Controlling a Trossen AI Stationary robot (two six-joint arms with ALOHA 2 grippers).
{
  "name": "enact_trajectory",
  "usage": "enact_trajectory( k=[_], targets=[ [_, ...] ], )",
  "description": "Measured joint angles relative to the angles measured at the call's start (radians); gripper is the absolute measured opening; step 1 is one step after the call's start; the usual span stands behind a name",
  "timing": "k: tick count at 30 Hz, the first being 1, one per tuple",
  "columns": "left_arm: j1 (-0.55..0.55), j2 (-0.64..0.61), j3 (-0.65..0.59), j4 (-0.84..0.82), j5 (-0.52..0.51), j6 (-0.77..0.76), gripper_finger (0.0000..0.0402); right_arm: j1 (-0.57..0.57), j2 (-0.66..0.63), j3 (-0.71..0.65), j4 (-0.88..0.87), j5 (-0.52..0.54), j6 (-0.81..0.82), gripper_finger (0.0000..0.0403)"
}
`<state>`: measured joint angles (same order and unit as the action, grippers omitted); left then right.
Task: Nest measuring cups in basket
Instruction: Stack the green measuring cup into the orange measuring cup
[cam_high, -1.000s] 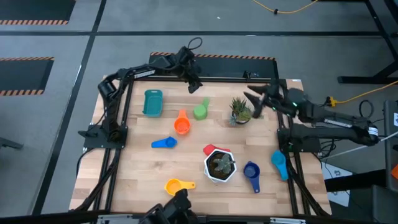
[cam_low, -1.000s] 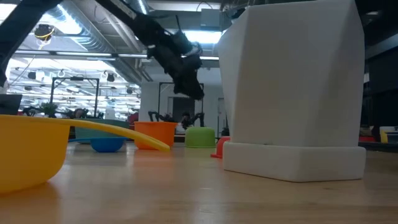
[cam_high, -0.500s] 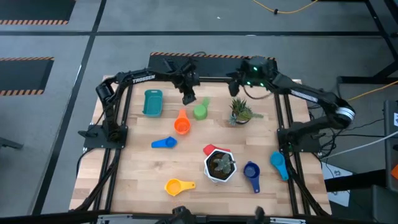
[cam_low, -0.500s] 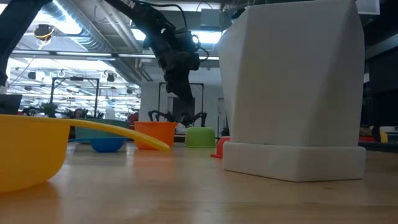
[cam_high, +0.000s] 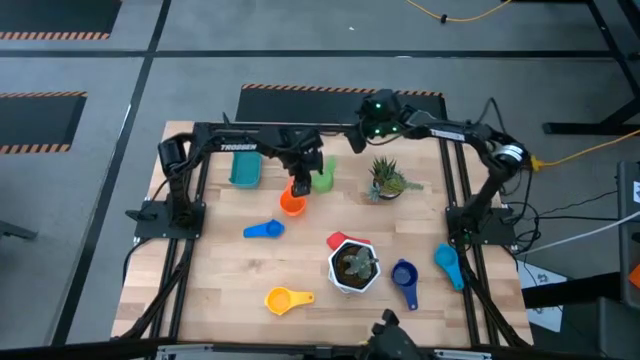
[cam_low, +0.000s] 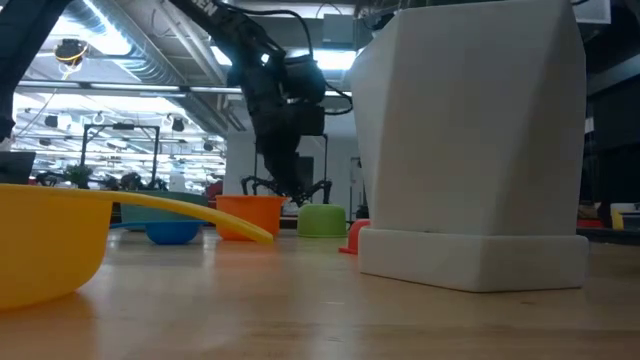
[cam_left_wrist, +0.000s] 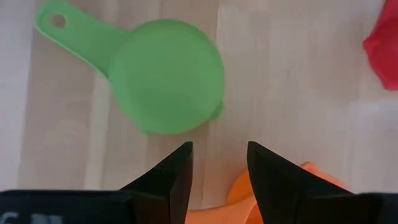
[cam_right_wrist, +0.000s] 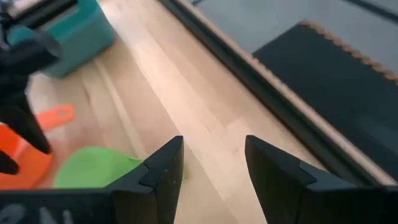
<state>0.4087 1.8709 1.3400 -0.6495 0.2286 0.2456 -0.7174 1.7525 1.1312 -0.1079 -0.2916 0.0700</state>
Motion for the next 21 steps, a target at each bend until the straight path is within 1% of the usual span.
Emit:
enact_trajectory(
  k=[7, 9, 14, 21],
  targets=[
    [-0.044, 0.000, -0.010, 0.027, -0.096, 0.001, 0.0144, 0.000, 0.104, 0.023, 0.002, -0.002, 0.003, 0.0177],
    [-0.046, 0.000, -0.010, 0.029, -0.096, 0.001, 0.0144, 0.000, 0.124, 0.028, 0.004, -0.015, 0.005, 0.0177],
    [-0.046, 0.000, -0.010, 0.031, -0.097, 0.000, 0.0144, 0.000, 0.162, 0.029, 0.008, -0.103, 0.007, 0.0177],
    [-0.046, 0.000, -0.010, 0.030, -0.087, -0.007, 0.0144, 0.011, 0.218, 0.029, 0.025, -0.107, 0.035, 0.0177]
  ],
)
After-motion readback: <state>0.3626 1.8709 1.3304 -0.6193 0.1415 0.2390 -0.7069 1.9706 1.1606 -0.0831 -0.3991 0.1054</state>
